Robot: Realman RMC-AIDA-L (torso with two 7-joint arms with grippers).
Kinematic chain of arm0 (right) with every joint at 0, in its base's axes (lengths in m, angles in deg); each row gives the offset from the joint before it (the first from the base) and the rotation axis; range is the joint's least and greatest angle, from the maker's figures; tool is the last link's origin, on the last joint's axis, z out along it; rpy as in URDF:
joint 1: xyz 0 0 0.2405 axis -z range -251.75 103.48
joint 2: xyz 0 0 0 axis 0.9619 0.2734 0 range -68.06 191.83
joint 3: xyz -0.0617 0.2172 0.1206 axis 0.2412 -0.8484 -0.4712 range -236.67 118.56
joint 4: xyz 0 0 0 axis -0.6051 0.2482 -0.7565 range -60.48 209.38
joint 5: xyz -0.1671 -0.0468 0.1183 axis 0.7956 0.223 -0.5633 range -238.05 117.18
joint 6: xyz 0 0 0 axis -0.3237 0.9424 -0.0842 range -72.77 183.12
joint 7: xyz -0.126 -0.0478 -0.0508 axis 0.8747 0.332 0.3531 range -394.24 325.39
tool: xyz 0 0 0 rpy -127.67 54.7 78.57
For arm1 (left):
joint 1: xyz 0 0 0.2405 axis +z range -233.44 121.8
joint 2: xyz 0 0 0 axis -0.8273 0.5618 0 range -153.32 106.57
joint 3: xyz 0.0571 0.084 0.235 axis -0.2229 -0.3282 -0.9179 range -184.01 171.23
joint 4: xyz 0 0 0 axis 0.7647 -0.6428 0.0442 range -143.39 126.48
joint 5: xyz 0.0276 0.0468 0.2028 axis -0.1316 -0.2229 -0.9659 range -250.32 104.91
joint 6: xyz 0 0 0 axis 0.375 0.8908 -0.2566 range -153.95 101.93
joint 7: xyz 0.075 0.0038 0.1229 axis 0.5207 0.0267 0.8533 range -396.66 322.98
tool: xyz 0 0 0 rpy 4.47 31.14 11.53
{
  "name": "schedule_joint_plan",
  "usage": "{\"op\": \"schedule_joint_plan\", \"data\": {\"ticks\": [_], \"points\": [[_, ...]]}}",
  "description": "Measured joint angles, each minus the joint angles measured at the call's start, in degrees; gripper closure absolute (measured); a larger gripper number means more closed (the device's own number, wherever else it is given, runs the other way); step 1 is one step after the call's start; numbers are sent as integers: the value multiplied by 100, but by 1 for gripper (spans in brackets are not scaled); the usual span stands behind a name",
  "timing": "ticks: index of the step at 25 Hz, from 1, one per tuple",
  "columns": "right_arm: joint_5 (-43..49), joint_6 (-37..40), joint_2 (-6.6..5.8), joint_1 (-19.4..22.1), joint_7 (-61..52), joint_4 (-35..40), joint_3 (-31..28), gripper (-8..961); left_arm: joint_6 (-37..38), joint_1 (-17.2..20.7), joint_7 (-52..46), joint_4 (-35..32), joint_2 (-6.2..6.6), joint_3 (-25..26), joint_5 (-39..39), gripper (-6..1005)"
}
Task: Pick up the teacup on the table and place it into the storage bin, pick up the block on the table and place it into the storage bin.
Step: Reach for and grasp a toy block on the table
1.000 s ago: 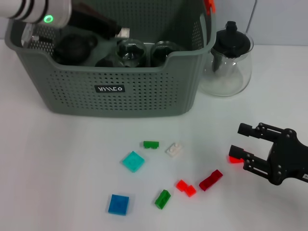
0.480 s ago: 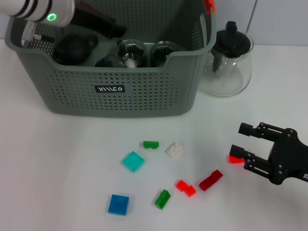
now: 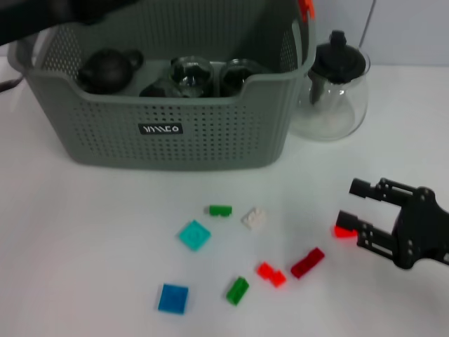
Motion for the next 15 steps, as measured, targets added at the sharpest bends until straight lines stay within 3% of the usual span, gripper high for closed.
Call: {"op": "schedule_joint_plan", "data": {"ticks": [2,5,9,15], "points": [[0,3,5,-7,0,0,-1,360,990,202,558,248,-6,444,242,430],[13,2,7,-22,0,-4,-4,360,1593,648,1391,304,-141,603,-184,429],[21,-1,13,-22,-3,-22,-5,359,1508,1324,2956,355,-429,598,-1492,428],[0,2,-2,-35,-76,-69,-13,358,1337,1596,4711,1588,-468,782,-2734,426]]}}
